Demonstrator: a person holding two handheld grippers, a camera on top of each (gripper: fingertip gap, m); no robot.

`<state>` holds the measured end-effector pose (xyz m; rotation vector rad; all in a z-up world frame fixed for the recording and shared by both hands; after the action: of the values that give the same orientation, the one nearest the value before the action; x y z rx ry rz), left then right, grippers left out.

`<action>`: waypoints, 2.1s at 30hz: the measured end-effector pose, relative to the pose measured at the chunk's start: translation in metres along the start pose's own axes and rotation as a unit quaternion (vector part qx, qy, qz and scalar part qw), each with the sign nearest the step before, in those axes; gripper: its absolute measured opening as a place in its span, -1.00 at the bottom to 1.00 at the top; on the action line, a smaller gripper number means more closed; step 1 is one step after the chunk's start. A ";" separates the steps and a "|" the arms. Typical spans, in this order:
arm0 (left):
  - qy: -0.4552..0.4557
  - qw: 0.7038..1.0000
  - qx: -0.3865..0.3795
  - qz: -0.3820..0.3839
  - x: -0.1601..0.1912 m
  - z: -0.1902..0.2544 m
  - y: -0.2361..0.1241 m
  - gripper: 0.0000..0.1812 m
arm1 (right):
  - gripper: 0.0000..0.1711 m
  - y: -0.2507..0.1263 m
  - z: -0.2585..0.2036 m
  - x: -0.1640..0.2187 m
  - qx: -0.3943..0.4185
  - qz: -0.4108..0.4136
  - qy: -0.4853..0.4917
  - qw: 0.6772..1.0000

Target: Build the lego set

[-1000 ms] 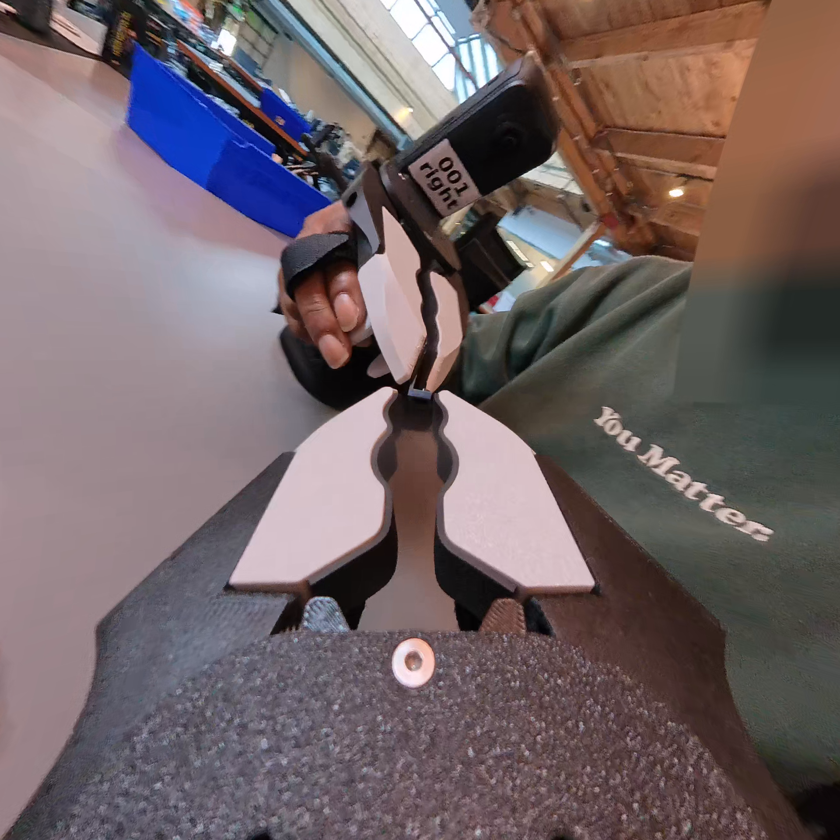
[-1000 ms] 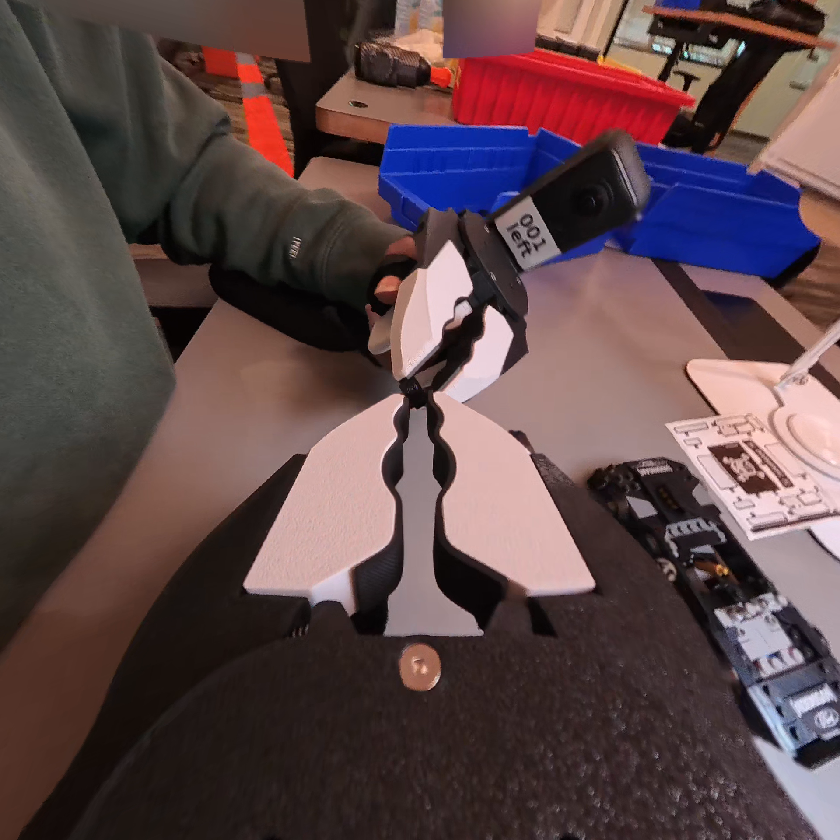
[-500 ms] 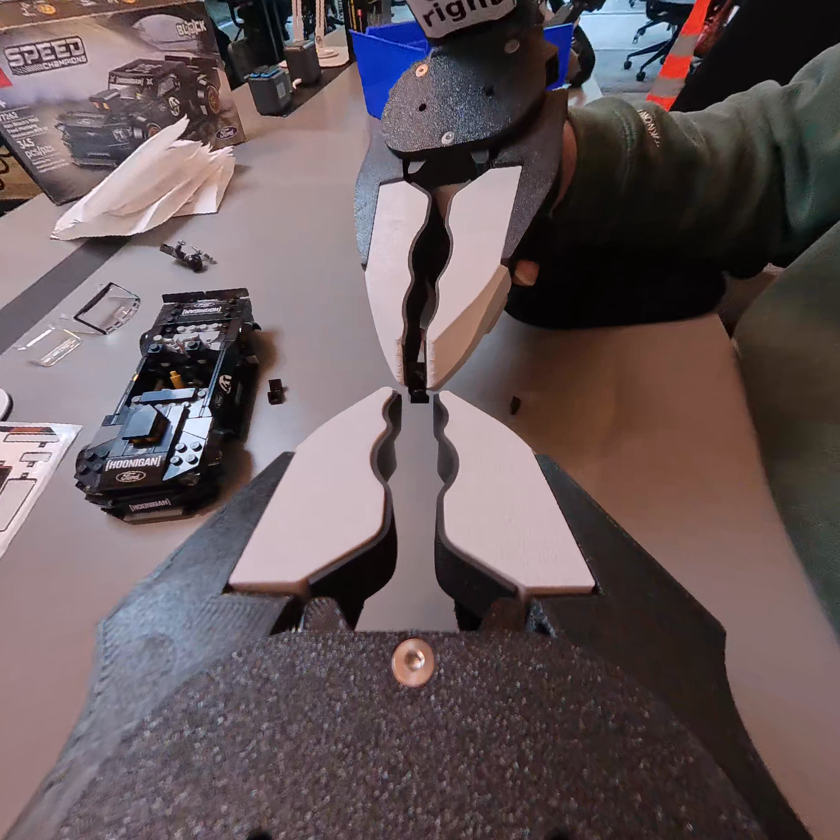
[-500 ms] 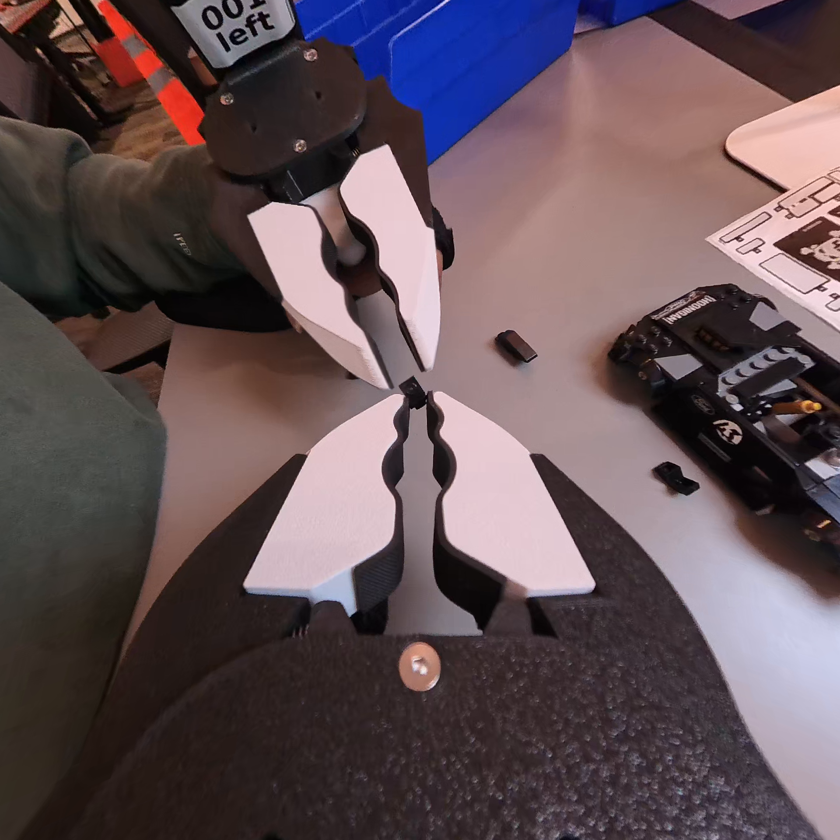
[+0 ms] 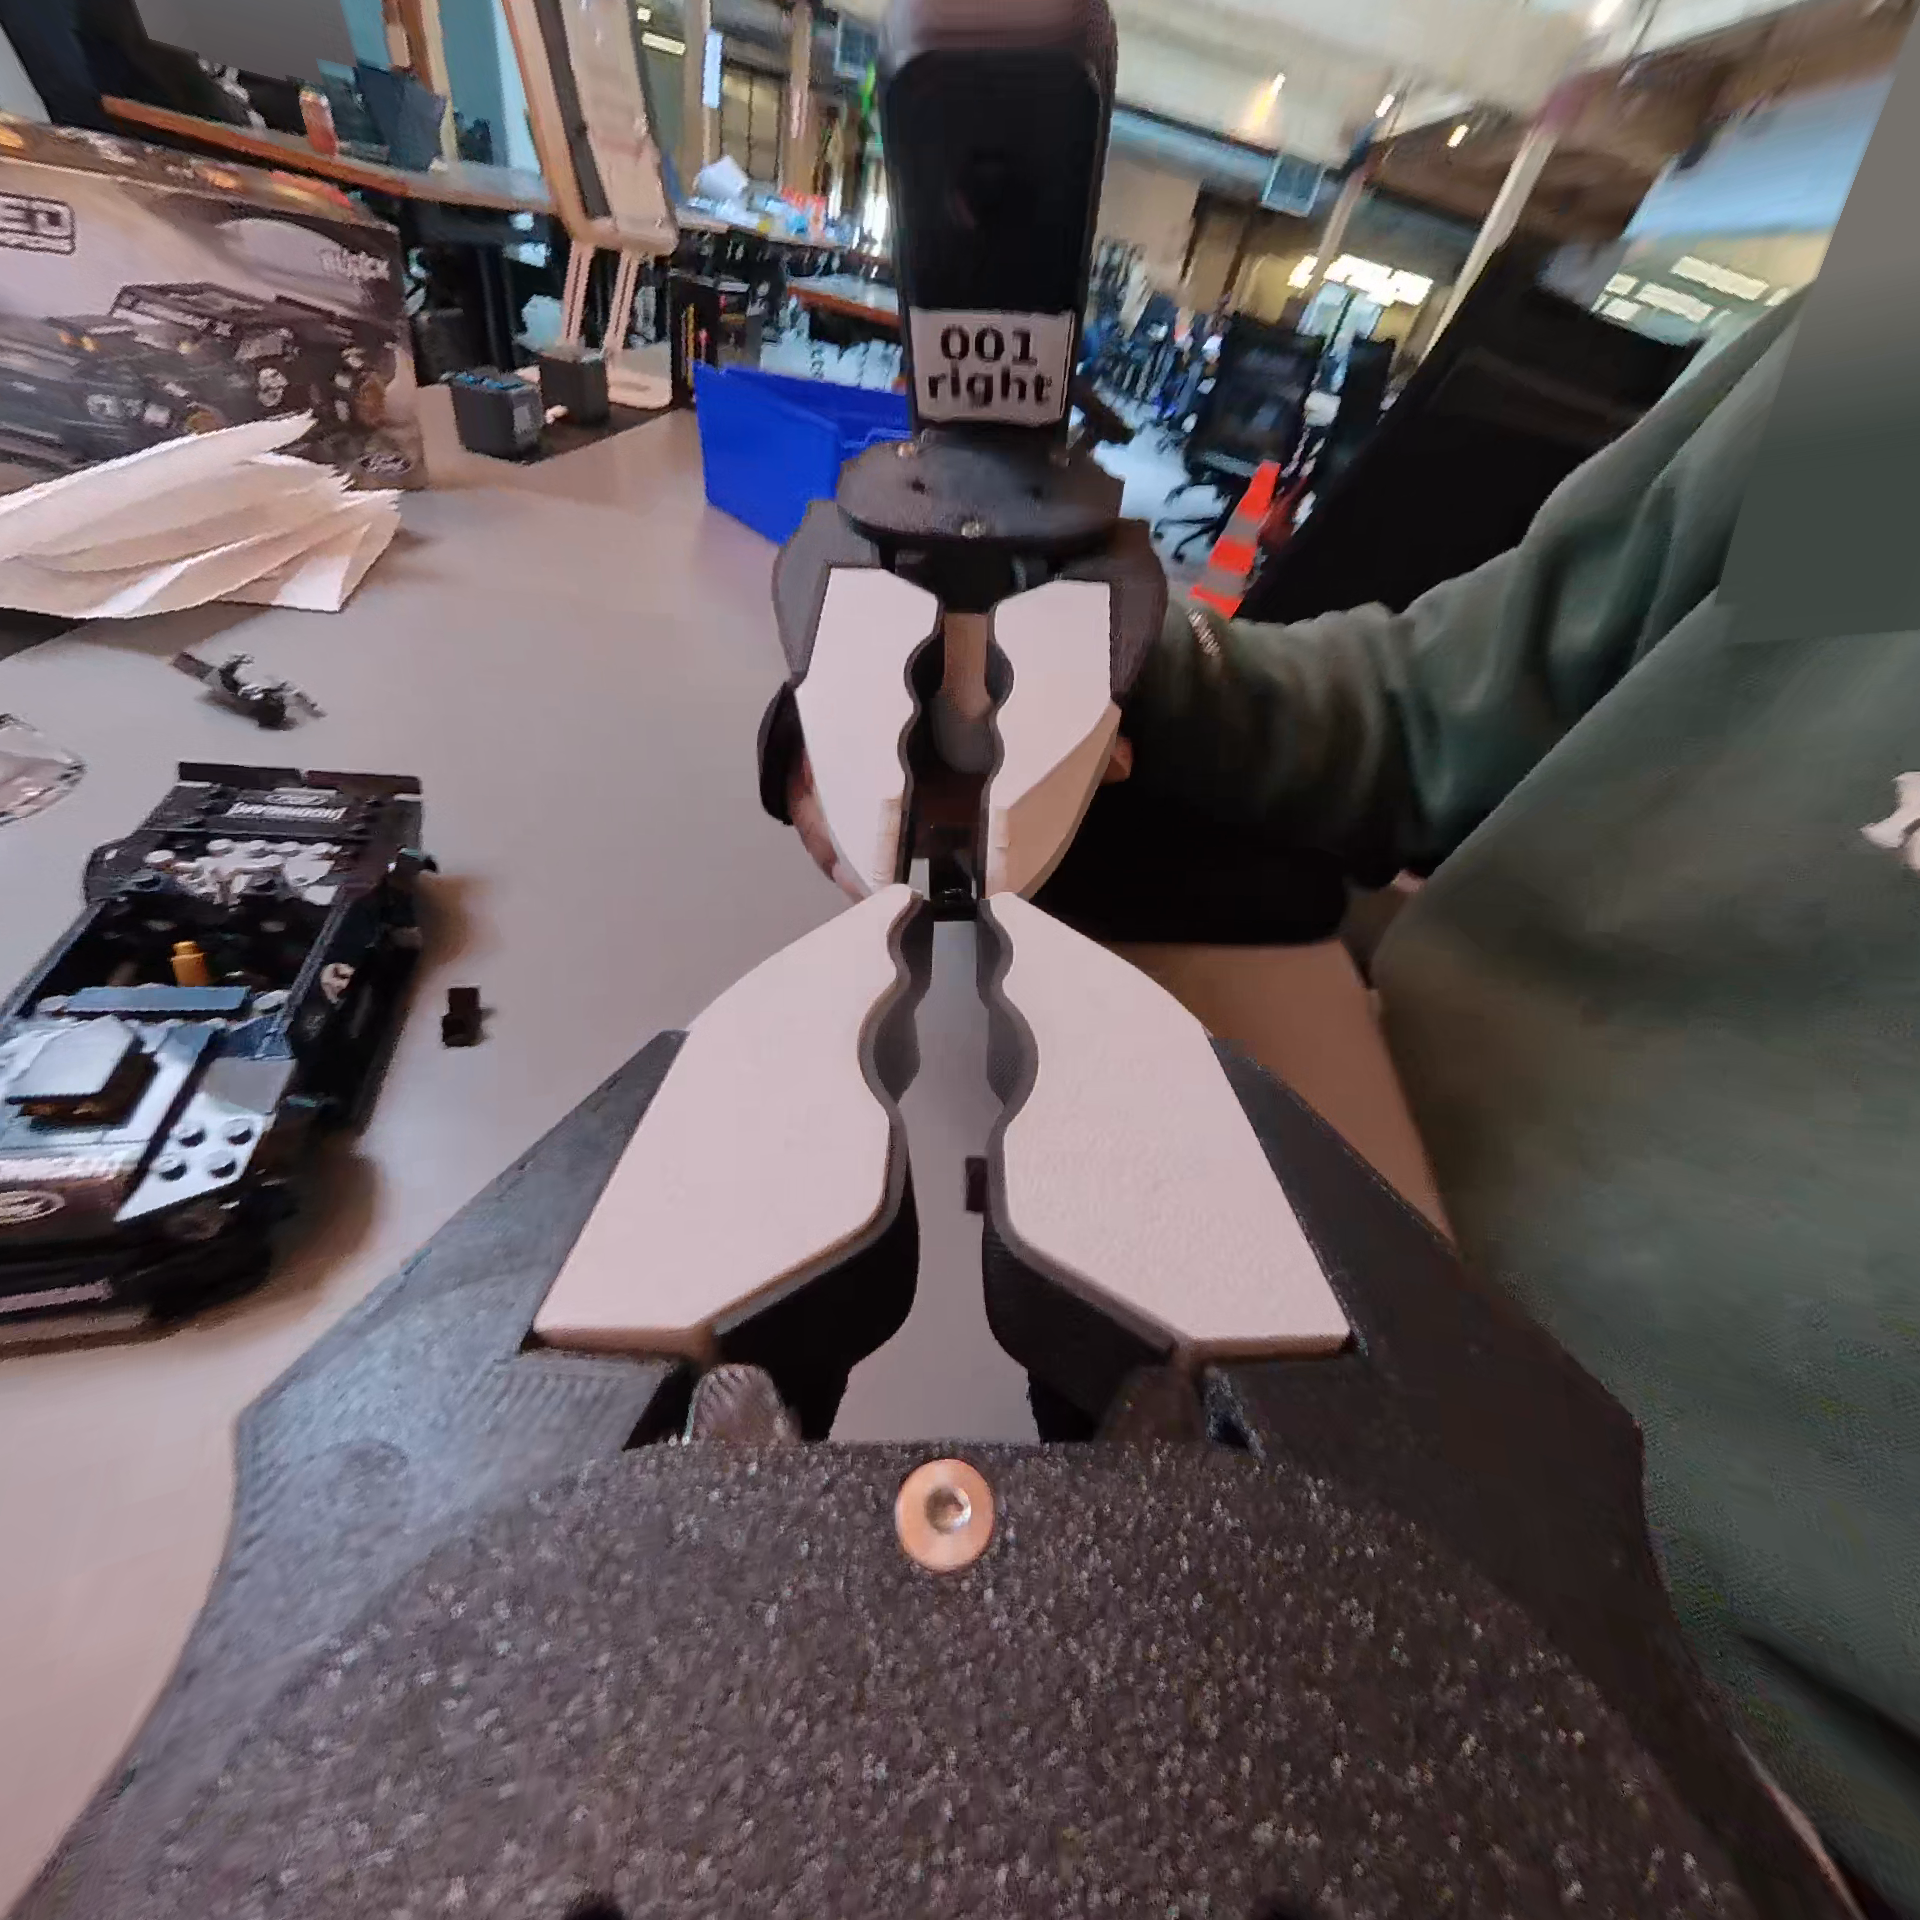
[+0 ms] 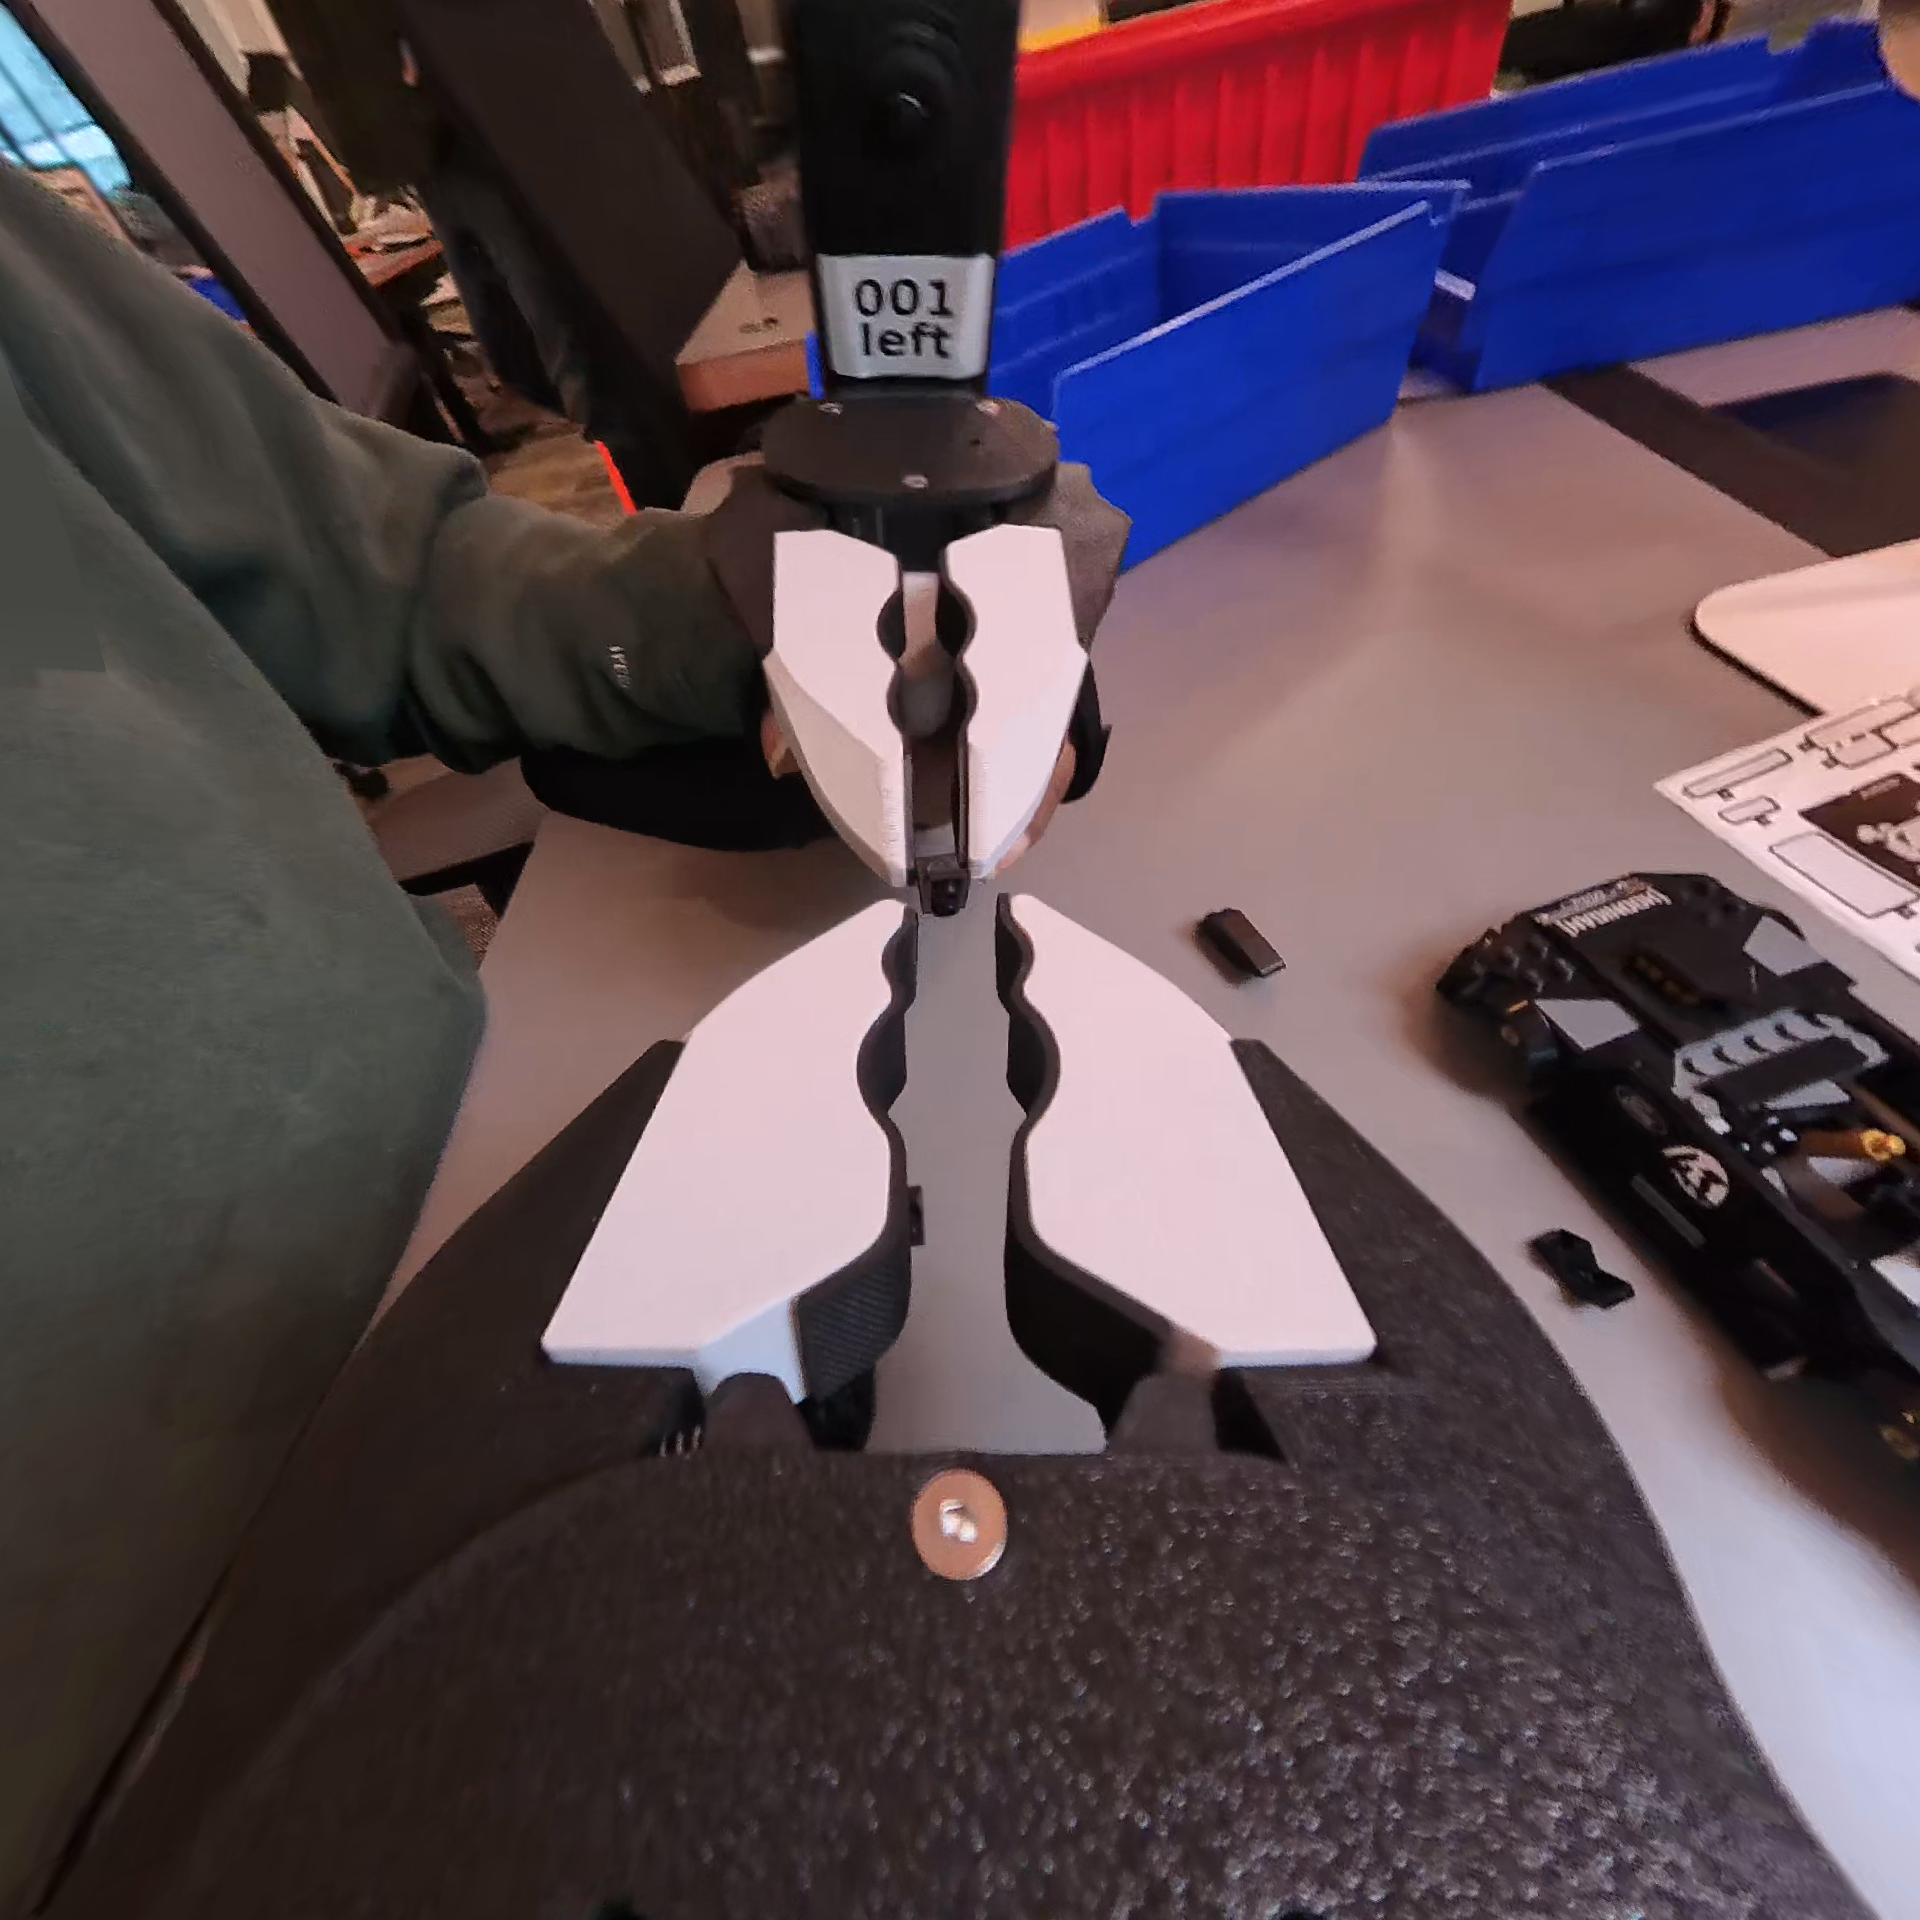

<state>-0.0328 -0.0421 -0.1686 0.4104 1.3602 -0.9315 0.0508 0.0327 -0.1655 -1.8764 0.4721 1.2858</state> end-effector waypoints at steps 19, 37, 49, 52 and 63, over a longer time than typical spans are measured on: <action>-0.013 0.999 -0.010 0.031 -0.006 0.000 -0.002 -0.83 | -0.91 -0.024 0.005 -0.010 0.033 0.026 -0.027 0.999; 0.129 0.947 -0.042 -0.291 0.054 0.034 0.064 -0.79 | -0.91 -0.146 0.058 0.053 0.242 -0.054 0.004 0.969; 0.139 0.923 -0.076 -0.350 0.055 0.030 0.093 -0.86 | -0.91 -0.132 0.042 0.045 0.196 -0.053 -0.017 0.979; 0.139 0.922 -0.082 -0.353 0.055 0.031 0.094 -0.94 | -0.91 -0.130 0.041 0.045 0.191 -0.053 -0.018 0.980; 0.048 0.955 -0.048 -0.287 0.042 0.026 0.073 -0.94 | -0.91 -0.100 0.031 0.041 0.147 -0.060 -0.034 0.987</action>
<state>0.0375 -0.0312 -0.2210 -0.0276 1.6443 -1.3245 0.1172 0.1232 -0.1680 -1.5861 0.4768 1.1309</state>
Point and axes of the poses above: each gripper's, where its closed fingertips meet, y out along the fingers, x out of its underside, z = x × y across the jaws, the point moved 6 cm from there along -y, back along the fingers, and after that the axes turned 8 degrees about -z, right-handed, at the moved point
